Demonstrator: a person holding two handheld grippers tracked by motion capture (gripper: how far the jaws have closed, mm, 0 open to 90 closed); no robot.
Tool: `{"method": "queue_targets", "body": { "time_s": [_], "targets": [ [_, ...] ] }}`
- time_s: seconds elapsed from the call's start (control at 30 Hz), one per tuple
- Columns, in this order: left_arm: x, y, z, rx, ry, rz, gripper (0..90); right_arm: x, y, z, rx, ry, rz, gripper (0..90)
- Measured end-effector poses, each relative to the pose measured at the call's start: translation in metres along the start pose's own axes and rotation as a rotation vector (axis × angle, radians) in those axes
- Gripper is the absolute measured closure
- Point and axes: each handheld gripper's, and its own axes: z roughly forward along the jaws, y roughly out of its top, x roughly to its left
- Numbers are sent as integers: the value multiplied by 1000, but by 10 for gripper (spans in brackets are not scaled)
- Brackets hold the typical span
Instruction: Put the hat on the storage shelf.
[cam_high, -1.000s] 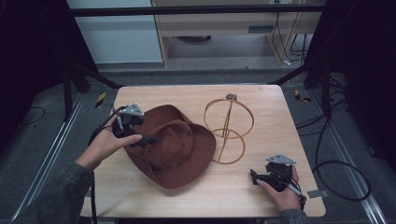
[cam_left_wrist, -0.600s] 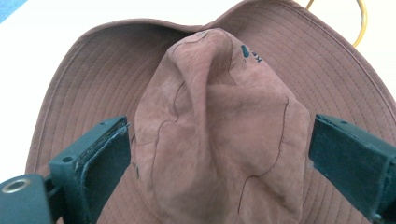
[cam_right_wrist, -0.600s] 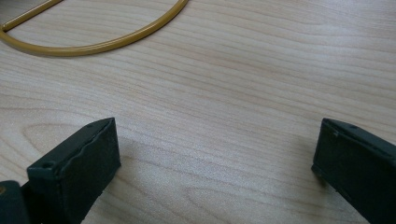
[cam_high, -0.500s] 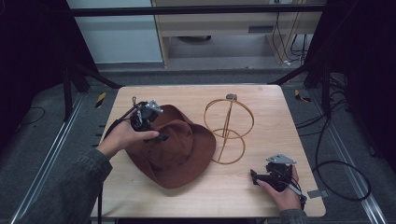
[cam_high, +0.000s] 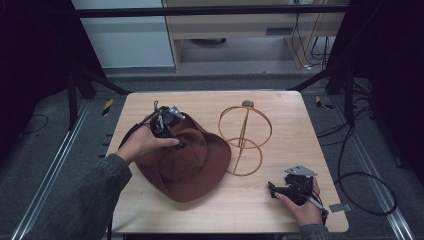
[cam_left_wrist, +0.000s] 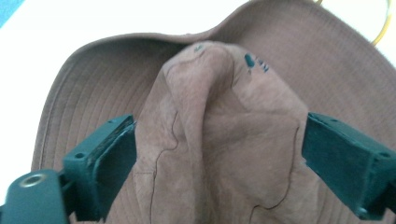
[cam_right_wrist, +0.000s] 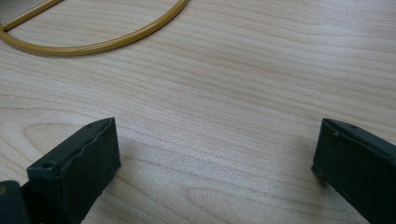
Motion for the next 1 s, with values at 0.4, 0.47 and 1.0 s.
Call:
{"method": "queue_targets", "body": {
  "time_s": [0.4, 0.47, 1.0],
  "targets": [
    [7, -16, 23, 53, -17, -42, 262, 0, 0, 0, 0, 1, 1, 7],
    [8, -18, 25, 54, -22, -50, 283, 0, 0, 0, -1, 0, 1, 7],
    [7, -20, 32, 48, -61, -53, 740, 0, 0, 0, -2, 1, -1, 7]
  ]
}}
